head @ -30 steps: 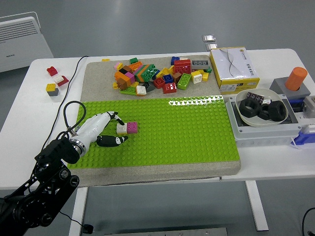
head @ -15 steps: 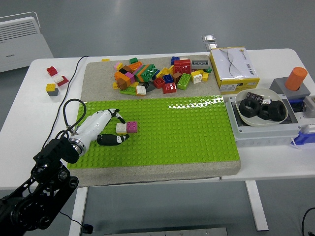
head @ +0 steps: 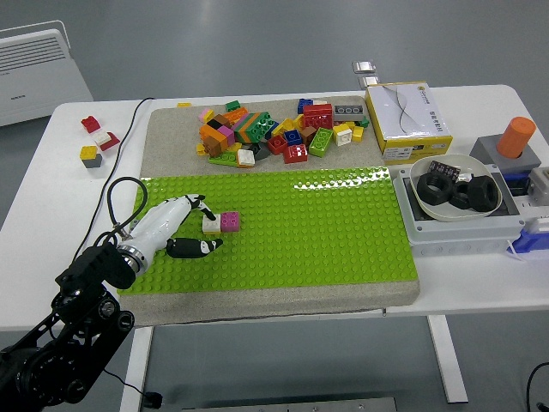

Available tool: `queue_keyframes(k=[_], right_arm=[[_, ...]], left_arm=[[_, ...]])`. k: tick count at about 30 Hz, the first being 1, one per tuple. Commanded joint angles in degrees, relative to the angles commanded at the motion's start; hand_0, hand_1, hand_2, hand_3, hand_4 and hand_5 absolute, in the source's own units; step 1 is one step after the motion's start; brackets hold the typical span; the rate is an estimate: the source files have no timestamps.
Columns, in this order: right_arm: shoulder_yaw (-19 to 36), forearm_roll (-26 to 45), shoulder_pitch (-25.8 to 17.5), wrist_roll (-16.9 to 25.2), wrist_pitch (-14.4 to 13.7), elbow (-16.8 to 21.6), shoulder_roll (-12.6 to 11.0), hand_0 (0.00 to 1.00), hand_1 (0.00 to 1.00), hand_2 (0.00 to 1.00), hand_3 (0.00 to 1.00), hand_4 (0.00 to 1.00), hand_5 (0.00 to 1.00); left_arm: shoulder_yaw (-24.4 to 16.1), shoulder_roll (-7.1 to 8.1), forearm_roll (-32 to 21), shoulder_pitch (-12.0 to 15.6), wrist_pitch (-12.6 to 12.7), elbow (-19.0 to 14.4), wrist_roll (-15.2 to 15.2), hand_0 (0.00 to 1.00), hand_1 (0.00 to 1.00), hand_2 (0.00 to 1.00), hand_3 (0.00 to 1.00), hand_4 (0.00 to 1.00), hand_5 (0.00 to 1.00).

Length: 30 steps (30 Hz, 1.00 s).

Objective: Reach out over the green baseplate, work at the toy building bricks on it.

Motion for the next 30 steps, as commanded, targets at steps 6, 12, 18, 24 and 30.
queue_keyframes(k=[6,12,18,24,30], right_arm=[[0.0,0.0,0.1,0.0,0.0,0.0,0.0,0.67,0.666,0.723,0.733,0.759,0.977],[-0.2,0.0,0.2,0.0,0.0,0.0,0.1,0.67,0.663,0.724,0.732,0.759,0.976],[-0.6,0.0,0.2,-0.1,-0.1,0.0,0.1,0.67,0.663,0.724,0.733,0.759,0.977],[-0.7,0.0,0.2,-0.1,-0.1,0.0,0.1,0.672,0.664,0.724,0.733,0.759,0.977],[-0.9,0.0,0.2,-0.1,-0.2,0.0,0.2,0.672,0.664,0.724,0.731,0.759,0.975]], left_arm=[[0.1,-0.38,-0.1,-0.3,0.3,1.4,-0.3,0.99,0.941,0.916,0.615,0.828,0.354],[0.1,-0.74,-0.1,-0.8,0.6,2.5,-0.6,0.989,0.94,0.915,0.615,0.824,0.348],[0.0,-1.06,0.0,-1.1,0.9,3.0,-0.8,0.99,0.939,0.915,0.614,0.824,0.347],[-0.3,-1.54,0.3,-1.4,1.0,3.2,-0.9,0.989,0.938,0.914,0.613,0.824,0.348],[-0.5,-1.84,0.6,-1.7,1.1,3.2,-1.0,0.989,0.938,0.914,0.613,0.821,0.343]])
